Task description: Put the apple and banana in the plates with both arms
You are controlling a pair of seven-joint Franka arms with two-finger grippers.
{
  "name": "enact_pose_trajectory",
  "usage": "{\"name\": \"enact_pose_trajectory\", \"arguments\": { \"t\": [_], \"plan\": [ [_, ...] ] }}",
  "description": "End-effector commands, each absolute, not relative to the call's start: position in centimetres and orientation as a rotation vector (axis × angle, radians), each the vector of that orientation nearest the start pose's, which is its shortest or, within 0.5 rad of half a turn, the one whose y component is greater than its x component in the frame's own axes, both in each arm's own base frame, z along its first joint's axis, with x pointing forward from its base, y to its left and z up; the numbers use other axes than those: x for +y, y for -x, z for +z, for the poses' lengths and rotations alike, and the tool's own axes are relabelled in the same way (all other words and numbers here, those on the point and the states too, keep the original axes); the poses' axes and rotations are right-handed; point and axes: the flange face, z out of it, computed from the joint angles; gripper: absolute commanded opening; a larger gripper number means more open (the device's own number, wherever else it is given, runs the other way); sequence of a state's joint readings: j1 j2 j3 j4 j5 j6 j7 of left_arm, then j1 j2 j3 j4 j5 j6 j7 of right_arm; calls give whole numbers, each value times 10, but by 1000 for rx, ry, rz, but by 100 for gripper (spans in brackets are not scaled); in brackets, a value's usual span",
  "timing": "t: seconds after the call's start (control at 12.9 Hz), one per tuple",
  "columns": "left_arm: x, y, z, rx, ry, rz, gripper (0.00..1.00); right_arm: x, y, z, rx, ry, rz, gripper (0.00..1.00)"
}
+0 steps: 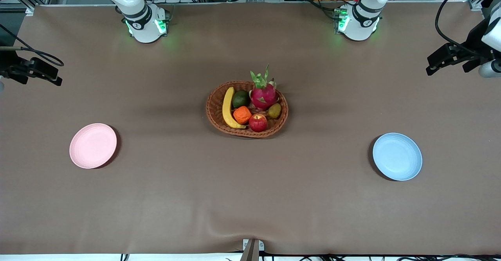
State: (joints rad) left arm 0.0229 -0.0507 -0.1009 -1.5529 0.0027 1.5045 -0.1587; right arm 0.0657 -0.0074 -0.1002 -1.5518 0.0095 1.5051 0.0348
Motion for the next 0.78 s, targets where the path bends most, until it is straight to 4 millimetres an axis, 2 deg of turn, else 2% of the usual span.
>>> {"name": "enact_pose_trajectory", "arguments": {
  "t": [0.0,0.23,0.39,0.54,0.7],
  "plan": [
    [-42,-532,664,-112,3149,-3,100,-18,-543,639,135,3122,51,100],
    [-45,-535,663,-104,3136,-3,100,-18,-543,639,135,3122,51,100],
    [-43,-545,647,-108,3135,43,100,-17,-543,639,133,3122,51,100],
    [-50,-547,644,-104,3135,48,100,-17,-543,639,133,3122,51,100],
    [-47,-547,645,-115,3136,48,100,-17,-543,639,133,3122,51,100]
  ]
}}
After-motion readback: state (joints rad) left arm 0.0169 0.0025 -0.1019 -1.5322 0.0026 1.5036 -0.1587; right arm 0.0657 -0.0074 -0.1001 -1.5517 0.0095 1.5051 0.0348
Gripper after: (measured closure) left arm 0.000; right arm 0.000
